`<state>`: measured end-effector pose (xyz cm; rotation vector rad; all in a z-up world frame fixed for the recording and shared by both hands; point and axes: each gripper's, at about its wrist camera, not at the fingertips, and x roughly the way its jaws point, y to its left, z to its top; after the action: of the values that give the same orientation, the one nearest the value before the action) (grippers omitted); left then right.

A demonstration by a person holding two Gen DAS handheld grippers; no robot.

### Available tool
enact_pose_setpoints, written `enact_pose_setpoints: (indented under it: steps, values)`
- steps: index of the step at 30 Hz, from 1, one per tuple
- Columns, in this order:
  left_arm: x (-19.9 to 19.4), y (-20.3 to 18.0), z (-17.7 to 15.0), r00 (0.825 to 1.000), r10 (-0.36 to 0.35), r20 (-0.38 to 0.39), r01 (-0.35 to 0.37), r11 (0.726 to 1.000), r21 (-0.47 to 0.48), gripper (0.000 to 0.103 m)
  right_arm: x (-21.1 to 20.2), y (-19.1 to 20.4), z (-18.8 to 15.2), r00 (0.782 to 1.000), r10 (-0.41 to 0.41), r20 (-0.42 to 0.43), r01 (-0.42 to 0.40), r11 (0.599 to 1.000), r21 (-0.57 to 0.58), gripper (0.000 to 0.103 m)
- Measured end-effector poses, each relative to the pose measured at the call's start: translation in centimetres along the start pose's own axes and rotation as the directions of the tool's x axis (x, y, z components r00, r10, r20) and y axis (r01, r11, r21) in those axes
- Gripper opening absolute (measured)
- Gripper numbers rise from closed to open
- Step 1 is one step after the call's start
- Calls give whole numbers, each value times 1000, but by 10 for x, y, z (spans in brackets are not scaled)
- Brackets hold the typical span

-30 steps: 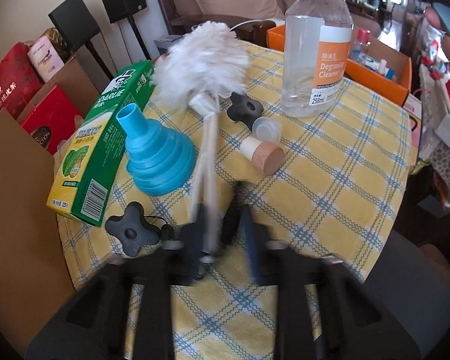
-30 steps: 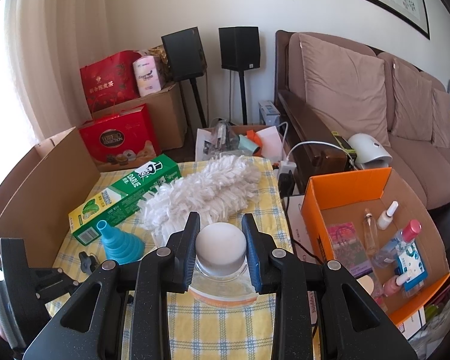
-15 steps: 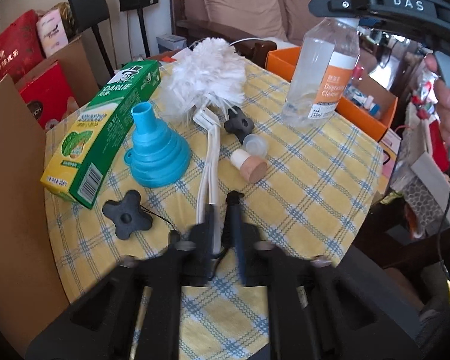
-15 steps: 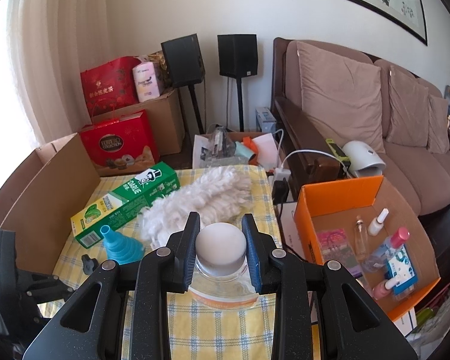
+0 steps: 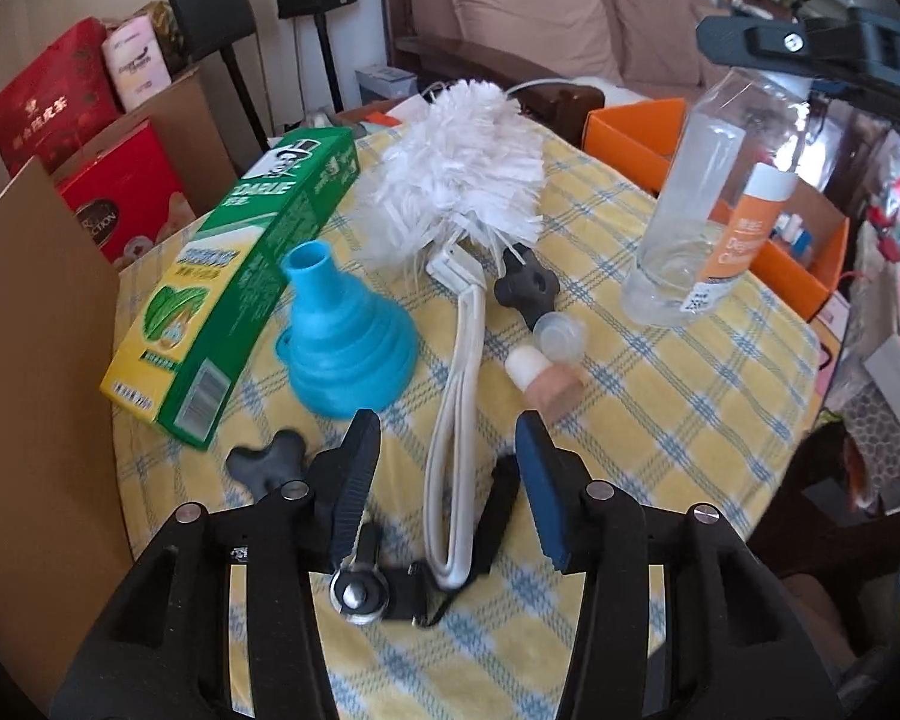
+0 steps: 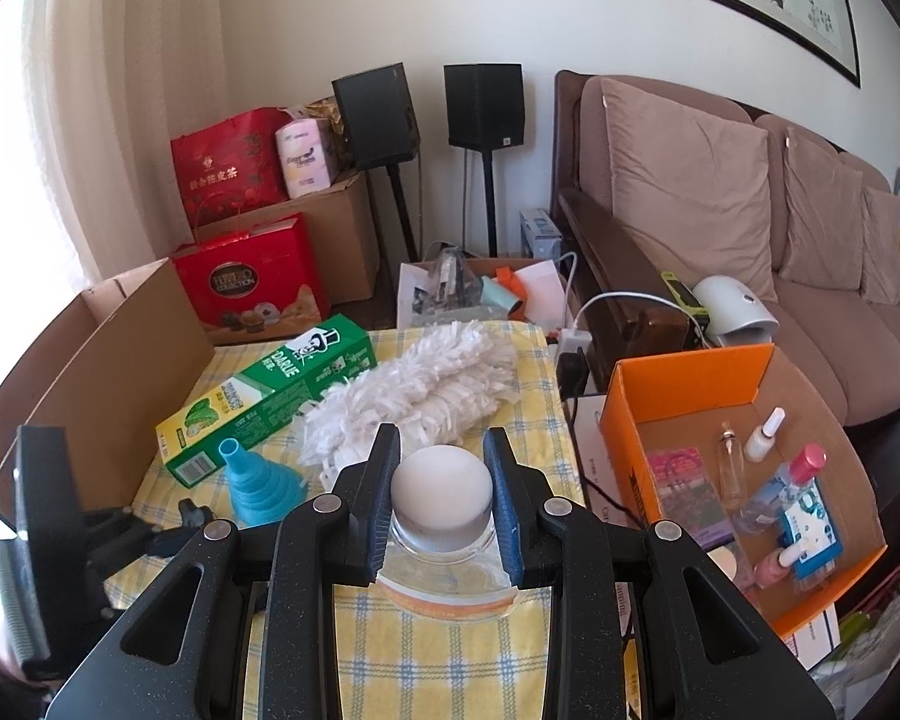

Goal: Organize objects
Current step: 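Close the left gripper on the white duster handle while the right gripper holds the bottle, then lift and carry the duster with the left gripper while the right carries the bottle into the box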

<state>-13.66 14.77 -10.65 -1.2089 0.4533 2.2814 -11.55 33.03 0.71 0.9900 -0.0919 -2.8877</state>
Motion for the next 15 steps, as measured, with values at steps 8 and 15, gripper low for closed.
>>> enact_pose_setpoints:
  steps: [8,15]
  values:
    - [28,-6,5,998,29,-63,-27,999,39,14,2,-10,-3,1000,-3,-7,3,1000,14,29]
    - [27,-12,6,997,49,-55,-46,998,52,6,5,-13,-5,1000,-1,-12,2,1000,22,29]
